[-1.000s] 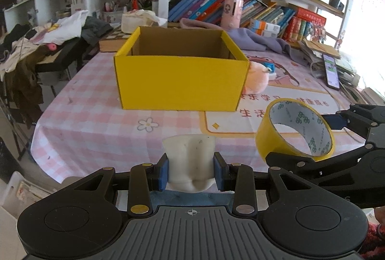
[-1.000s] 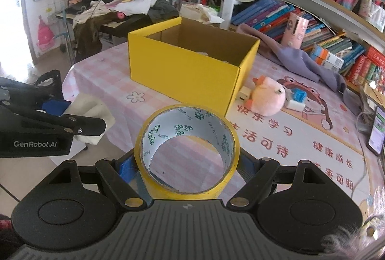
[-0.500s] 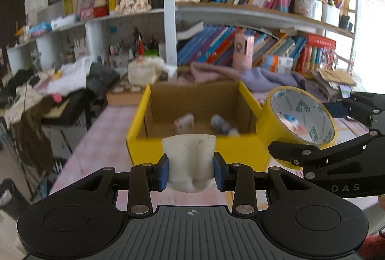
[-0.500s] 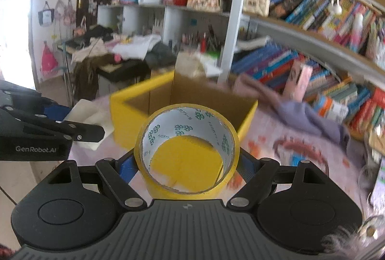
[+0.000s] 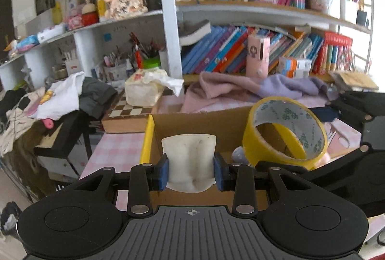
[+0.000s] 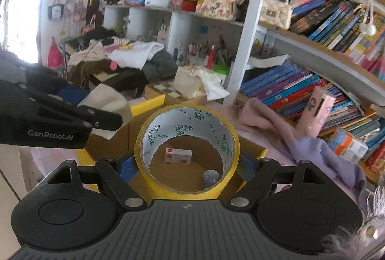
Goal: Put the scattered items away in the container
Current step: 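Open the left gripper releasing the soap while the right drops the tape roll inside, then withdraw both open grippers up and away from the yellow box, then move the left gripper toward the pink plush toy while the right approaches the blue bag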
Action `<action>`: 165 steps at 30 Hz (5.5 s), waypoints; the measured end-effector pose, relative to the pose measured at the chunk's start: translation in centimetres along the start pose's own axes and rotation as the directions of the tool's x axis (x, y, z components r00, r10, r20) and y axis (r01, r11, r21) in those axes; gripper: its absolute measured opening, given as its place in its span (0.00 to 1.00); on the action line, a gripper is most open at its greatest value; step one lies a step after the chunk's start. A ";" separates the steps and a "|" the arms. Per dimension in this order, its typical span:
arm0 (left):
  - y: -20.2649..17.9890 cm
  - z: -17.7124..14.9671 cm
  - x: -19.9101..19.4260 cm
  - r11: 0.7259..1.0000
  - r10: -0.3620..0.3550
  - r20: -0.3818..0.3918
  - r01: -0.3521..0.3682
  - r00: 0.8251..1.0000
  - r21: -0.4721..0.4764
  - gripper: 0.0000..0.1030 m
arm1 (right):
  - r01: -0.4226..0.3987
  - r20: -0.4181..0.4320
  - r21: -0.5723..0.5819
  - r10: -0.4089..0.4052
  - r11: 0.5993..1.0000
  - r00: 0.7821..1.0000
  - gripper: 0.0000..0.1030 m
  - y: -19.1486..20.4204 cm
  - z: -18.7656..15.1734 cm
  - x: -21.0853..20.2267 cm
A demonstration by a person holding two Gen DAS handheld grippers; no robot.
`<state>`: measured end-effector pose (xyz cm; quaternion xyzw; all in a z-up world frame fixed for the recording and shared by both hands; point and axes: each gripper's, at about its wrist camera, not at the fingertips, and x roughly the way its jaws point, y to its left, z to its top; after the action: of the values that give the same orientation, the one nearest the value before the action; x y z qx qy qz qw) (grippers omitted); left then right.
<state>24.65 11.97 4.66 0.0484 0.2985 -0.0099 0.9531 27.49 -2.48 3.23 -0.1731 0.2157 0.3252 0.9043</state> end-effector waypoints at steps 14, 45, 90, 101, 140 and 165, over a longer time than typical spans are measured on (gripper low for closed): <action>-1.2 0.8 11.0 0.975 -0.013 -0.284 0.075 0.959 0.208 0.34 | -0.161 -0.282 -0.368 0.056 0.916 0.958 0.79 -1.0 -0.4 12.1; -0.8 2.4 -1.6 0.990 0.055 0.111 -0.069 0.992 0.124 0.88 | 0.016 -0.029 -0.209 -0.022 0.978 0.999 0.93 -1.1 2.6 3.7; -5.7 -12.4 -15.8 0.996 0.048 0.004 -0.047 0.999 -0.071 0.94 | 0.271 -0.088 0.303 -0.257 0.914 0.963 0.84 5.7 -12.3 -17.2; -8.5 -12.6 -15.1 0.996 -0.091 -0.001 0.091 0.996 0.017 0.94 | 0.320 -0.139 0.324 -0.290 0.890 0.947 0.77 5.9 -14.1 -19.1; -15.5 -9.5 -10.0 0.952 -0.260 -0.038 0.263 0.965 0.160 0.92 | 0.418 -0.231 0.359 -0.355 0.834 0.906 0.52 -0.8 -15.9 -19.2; -19.2 -9.1 -9.4 0.904 -0.352 -0.058 0.355 0.934 0.240 0.89 | 0.451 -0.273 0.388 -0.368 0.803 0.889 0.51 -2.7 -17.8 -20.5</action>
<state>10.83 -6.34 0.90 0.1116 0.3049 -0.2191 0.9201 10.10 -23.09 -1.05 -0.0355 0.3235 0.0465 0.9444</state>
